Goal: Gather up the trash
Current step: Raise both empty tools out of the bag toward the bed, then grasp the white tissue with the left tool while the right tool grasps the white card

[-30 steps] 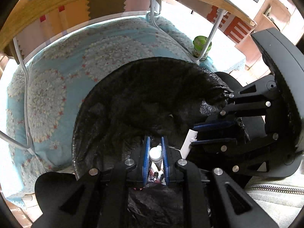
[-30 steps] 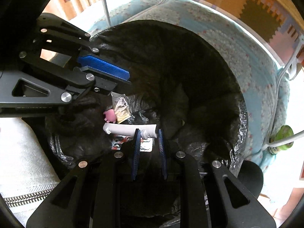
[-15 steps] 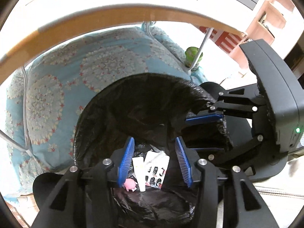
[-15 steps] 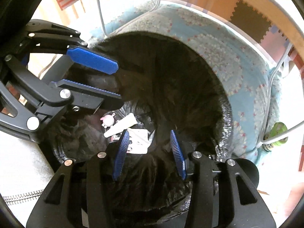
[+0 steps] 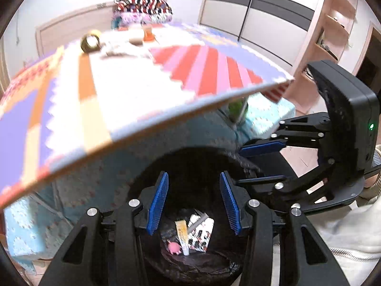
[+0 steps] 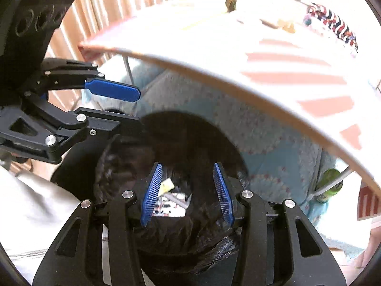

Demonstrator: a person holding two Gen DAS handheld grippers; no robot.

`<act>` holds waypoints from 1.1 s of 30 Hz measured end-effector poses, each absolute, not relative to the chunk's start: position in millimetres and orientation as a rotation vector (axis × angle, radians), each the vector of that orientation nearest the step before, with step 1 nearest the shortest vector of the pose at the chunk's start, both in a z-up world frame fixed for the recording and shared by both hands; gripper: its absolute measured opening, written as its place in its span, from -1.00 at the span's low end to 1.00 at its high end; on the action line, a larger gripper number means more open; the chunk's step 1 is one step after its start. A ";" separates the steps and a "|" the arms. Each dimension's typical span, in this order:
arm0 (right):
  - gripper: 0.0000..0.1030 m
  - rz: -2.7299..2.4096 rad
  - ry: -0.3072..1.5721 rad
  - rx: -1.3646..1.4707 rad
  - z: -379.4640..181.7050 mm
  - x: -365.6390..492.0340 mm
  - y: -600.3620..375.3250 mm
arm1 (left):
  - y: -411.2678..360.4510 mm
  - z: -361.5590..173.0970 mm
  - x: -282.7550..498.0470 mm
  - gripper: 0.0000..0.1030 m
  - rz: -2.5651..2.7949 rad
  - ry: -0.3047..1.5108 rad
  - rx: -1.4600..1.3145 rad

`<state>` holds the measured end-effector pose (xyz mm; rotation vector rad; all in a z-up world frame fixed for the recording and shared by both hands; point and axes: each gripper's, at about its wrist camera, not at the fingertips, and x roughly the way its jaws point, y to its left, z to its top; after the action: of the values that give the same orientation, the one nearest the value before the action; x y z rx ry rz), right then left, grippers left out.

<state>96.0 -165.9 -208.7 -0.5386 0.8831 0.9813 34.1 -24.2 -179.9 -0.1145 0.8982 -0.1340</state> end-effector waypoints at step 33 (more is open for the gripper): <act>-0.05 0.818 0.646 -0.383 -104.5 208.4 -151.1 | 40.7 -90.7 130.5 -0.16 -0.010 0.710 -0.064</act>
<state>208.4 -151.1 -104.5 -0.3835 0.6461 0.8176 130.5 40.7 -90.7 -0.0643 0.7100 -0.0098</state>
